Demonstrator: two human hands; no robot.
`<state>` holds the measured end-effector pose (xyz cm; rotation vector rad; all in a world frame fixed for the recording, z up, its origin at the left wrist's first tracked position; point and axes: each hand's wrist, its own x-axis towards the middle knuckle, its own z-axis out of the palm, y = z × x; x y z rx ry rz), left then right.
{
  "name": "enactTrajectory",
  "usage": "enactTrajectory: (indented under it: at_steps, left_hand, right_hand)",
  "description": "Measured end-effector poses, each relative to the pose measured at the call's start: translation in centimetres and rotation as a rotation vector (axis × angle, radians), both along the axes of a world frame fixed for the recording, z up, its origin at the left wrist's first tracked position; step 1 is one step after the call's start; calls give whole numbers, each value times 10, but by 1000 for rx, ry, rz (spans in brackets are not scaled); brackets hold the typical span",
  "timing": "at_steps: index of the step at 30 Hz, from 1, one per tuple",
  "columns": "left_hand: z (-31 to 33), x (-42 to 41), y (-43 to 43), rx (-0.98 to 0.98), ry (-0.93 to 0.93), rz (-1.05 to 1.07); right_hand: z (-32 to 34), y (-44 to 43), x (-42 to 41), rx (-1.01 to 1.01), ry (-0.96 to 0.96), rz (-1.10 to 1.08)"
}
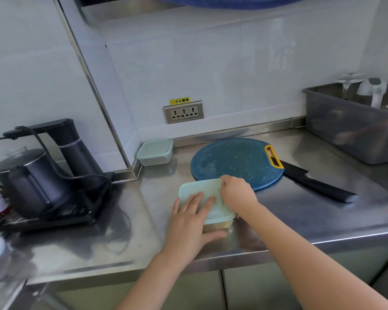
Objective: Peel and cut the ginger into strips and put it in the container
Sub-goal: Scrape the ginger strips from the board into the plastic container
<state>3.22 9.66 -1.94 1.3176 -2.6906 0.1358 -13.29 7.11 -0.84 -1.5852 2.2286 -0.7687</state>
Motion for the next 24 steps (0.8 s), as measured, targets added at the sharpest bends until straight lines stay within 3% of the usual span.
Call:
enactTrajectory:
  at_steps: [3,7,9,12,16,24]
  left_hand:
    - [1,3,0,37,-70,-16]
    - [5,12,-3,33,-14,-74]
    - [9,17,-7,40,41,-117]
    - [17,24,-31,6,126,-90]
    - [51,28,-94,-210,306,-117]
    - [83,41,-213,-35,431,76]
  right_hand:
    - [3,1,0,-9,-6,36]
    - [8,18,-14,-183,-218,80]
    - [5,22,-29,-300,-152,16]
    - [-12,20,-58,-393,95,-92]
    - [-31,8,-78,-289,319,-42]
    - [-39,-9,-82,-32,441,-200]
